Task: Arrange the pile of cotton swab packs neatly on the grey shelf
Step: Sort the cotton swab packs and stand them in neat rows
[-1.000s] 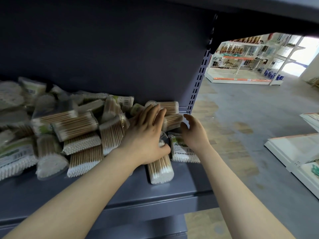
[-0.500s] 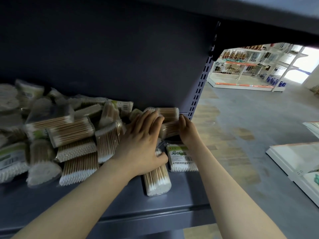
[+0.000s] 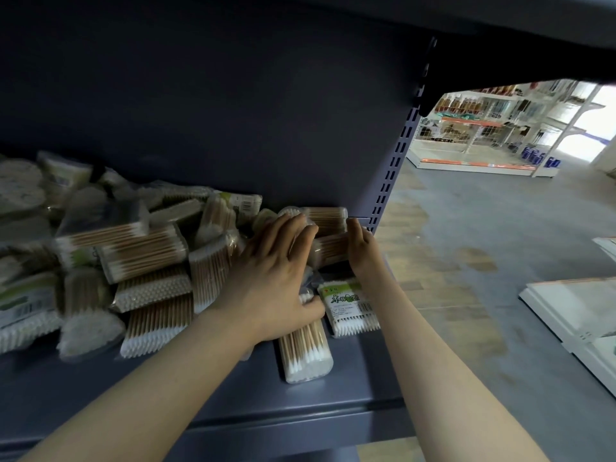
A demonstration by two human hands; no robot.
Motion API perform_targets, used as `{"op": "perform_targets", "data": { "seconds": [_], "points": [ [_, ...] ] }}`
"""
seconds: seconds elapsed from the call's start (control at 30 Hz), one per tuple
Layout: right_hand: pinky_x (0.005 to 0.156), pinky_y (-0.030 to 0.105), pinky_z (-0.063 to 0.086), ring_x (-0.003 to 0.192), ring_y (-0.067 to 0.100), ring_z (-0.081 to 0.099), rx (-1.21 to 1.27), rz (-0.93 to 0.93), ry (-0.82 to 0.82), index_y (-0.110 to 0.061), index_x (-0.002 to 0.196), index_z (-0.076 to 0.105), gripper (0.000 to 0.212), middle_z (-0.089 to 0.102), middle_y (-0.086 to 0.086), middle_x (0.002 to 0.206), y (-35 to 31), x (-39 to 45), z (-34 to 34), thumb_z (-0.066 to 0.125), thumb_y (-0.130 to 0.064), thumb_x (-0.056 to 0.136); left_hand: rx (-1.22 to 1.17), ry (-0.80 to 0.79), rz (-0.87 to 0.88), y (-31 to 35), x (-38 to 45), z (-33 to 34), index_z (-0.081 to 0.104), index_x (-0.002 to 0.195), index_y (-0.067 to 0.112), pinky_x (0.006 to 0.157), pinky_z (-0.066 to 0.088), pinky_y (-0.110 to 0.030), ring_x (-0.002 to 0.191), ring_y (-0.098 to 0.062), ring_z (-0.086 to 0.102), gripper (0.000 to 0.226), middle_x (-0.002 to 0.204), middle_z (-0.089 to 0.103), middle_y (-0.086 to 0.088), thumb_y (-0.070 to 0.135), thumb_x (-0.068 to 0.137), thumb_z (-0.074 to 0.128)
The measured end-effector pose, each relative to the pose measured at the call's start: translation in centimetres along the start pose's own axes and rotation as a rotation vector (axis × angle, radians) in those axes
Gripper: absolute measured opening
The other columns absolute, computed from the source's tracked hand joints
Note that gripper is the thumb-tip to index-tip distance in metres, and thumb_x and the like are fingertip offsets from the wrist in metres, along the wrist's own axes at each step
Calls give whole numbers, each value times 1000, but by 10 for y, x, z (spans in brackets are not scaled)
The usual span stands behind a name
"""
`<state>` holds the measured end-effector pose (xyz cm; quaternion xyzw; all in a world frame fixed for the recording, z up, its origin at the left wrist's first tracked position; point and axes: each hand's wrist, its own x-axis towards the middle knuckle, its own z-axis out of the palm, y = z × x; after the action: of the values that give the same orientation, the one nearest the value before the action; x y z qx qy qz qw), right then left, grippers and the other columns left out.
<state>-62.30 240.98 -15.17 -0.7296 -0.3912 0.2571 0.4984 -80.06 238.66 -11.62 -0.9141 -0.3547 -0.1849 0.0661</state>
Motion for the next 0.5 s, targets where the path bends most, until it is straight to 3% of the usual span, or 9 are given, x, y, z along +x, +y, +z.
{"op": "perform_targets", "data": {
  "seconds": [0.23,0.5],
  "points": [
    [98,49,42,113,34,54,58,7,-2,-7,122,55,45,59,19,120,2,-1,7,26,-32,100,46,29,0,-5,-4,0,53,126,7,96,41,-39,123,-28,50,86,133,52,-11,58,60,35],
    [103,45,39,119,29,50,63,41,-19,-13,128,52,47,56,14,128,-2,-3,19,26,-38,99,93,48,13,-15,-10,-1,53,126,10,93,44,-37,123,-23,46,86,132,53,-8,59,58,36]
  ]
}}
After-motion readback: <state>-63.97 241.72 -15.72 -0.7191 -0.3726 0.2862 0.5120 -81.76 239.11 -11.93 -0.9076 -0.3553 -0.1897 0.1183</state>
